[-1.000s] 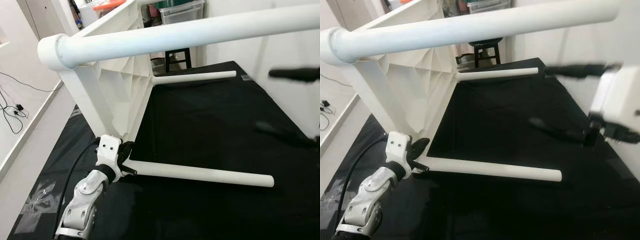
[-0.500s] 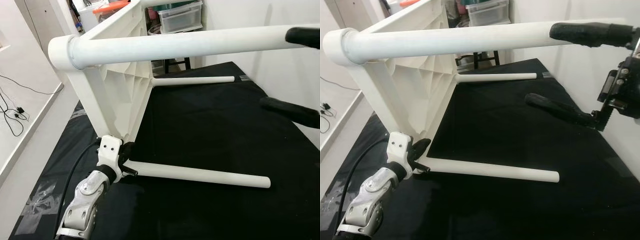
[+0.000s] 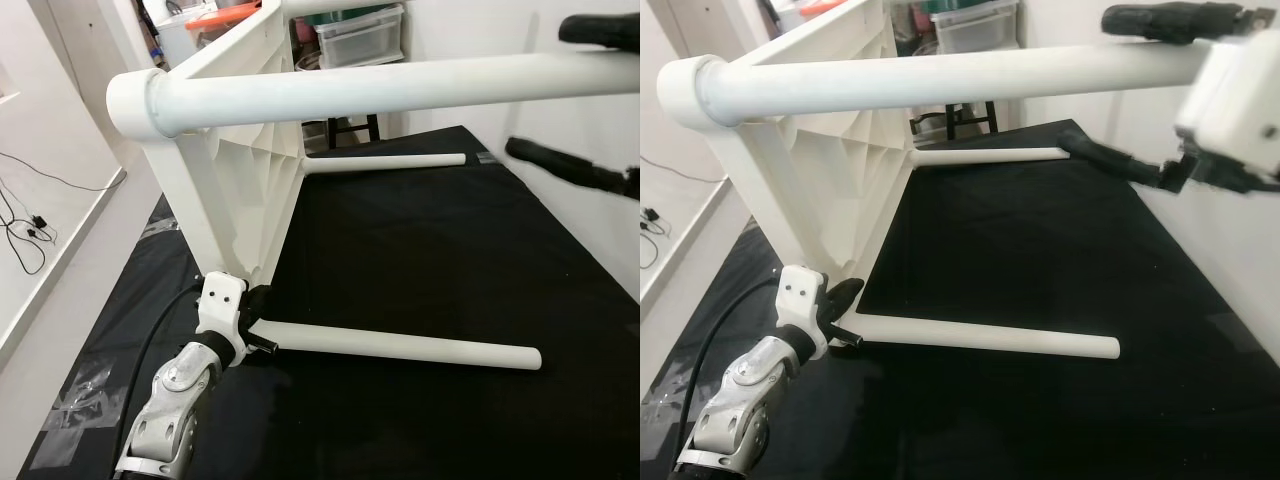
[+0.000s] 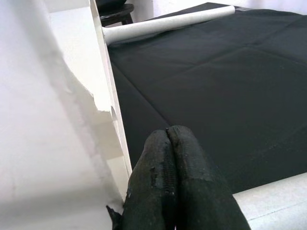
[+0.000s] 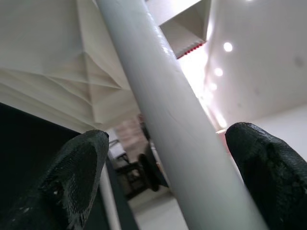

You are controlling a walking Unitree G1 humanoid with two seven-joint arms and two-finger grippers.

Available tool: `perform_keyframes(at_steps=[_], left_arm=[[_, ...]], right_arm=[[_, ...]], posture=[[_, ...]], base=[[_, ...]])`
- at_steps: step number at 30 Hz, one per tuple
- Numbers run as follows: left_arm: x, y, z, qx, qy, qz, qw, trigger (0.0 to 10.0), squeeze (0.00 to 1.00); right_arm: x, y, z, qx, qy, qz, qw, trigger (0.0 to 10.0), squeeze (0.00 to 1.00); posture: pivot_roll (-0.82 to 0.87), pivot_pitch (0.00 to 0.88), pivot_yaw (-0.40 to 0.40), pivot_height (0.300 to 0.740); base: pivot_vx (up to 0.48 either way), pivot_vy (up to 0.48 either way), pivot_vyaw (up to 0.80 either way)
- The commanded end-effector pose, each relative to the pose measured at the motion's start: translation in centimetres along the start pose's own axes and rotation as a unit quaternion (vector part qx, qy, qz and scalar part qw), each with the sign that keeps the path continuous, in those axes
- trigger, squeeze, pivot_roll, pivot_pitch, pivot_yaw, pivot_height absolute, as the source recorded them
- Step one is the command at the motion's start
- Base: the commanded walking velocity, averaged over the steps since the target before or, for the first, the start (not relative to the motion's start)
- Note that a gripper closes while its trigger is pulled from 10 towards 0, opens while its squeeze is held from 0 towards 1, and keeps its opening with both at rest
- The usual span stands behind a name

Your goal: Building children table

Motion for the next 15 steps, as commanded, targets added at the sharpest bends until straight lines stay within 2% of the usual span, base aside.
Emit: perform_keyframes(at_steps=[1, 8, 15], left_arm=[[-0.4, 0.7, 0.4, 0.016, 0.008, -0.002, 1.0, 10.0, 0.0], [-0.4, 0.5, 0.5, 0.02, 0.008, 0.006, 1.0, 10.0, 0.0], [-0.4, 0.4, 0.5, 0.024, 0.01, 0.013, 1.0, 10.0, 0.0]], right_arm=[[0.6, -0.4, -0.3, -0.003, 0.0, 0.032, 0.999, 10.0, 0.0], [0.8, -1.2, -1.3, -0.013, 0.005, 0.076, 0.997, 10.0, 0.0], [0.8, -1.3, -1.6, -0.015, 0.007, 0.084, 0.996, 10.0, 0.0]], posture=[[-0.1, 0.011, 0.107, 0.74], [-0.1, 0.013, 0.093, 0.74], [-0.11, 0.013, 0.083, 0.74]], base=[[0.0, 0.0, 0.0], [0.0, 0.0, 0.0], [0.0, 0.0, 0.0]])
Point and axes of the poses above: a point about 5 cm out from each wrist's last joint towards the gripper, its own z axis pointing back from the gripper into the wrist, its own x axis along the axis of the wrist's last joint, y = z × x, the point moved 4 cm from there along -z, pointing out of the wrist towards the gripper, and after that the axes turned 12 degrees about -z, right-handed, at the moved point
